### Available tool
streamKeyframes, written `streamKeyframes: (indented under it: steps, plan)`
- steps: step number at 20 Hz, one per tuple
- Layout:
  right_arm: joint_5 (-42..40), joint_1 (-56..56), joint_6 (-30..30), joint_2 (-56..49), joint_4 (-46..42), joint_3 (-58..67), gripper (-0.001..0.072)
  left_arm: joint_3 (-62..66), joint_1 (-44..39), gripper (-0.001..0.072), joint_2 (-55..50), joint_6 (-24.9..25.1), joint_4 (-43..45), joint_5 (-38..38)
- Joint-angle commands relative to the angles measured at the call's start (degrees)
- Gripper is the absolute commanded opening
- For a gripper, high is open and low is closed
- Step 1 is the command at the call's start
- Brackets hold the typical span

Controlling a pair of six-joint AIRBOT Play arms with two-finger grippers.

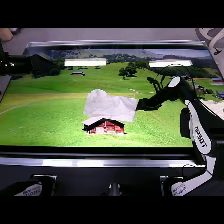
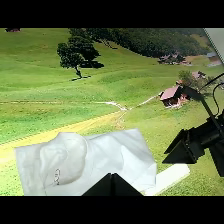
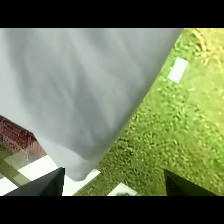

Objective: Fold the shirts.

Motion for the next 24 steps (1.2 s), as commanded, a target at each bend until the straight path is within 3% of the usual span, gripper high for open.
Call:
streamKeyframes:
  steps: [1, 2, 3, 5, 8, 9, 10, 12, 14, 18, 24]
  plan:
    - [-4.09, 0.15, 1.22, -3.06, 5.84, -1.88, 0.0599, -0.37, 0.07, 0.0026, 0.02, 0.00, 0.04, 0.09]
    - [-5.22, 0.52, 1.16, -3.87, 8.17, -1.88, 0.0577, -0.37, 0.07, 0.0026, 0.02, 0.00, -0.04, 0.09]
    - [-6.45, 0.68, 1.20, -4.50, 10.10, -1.90, 0.0499, -0.37, 0.07, 0.0026, 0.02, 0.00, -0.04, 0.09]
    - [-8.79, 1.25, 1.25, -5.16, 12.66, -1.88, 0.0464, -0.37, 0.07, 0.0026, 0.02, -0.02, -0.04, 0.09]
    - [-10.10, 2.71, 1.25, -5.20, 13.62, -1.88, 0.0231, -0.37, 0.07, 0.0026, 0.02, -0.02, -0.04, 0.11]
    - [-10.82, 3.06, 1.22, -5.18, 13.73, -1.88, 0.0060, -0.37, 0.07, 0.0026, 0.02, -0.02, -0.04, 0.11]
    - [-10.36, 3.08, 0.31, -5.11, 15.37, -1.86, 0.0018, -0.37, 0.07, 0.0026, 0.02, 0.00, -0.04, 0.11]
    - [-8.00, 1.05, -7.58, -4.31, 22.58, -0.96, 0.0018, -0.37, 0.07, 0.0026, 0.02, 0.00, -0.04, 0.11]
    - [-3.08, -2.91, -10.91, -2.91, 25.99, 3.34, 0.0018, -0.37, 0.07, 0.0026, 0.02, 0.00, -0.04, 0.11]
    - [5.25, -13.05, -10.97, 2.40, 24.33, 16.83, 0.0018, -0.37, 0.07, 0.0026, -0.11, 0.02, -0.02, 0.55]
    - [12.33, -32.54, -3.15, 6.29, 18.29, 30.27, 0.0018, -0.42, 0.07, 0.0026, -0.57, 0.02, -0.02, 0.70]
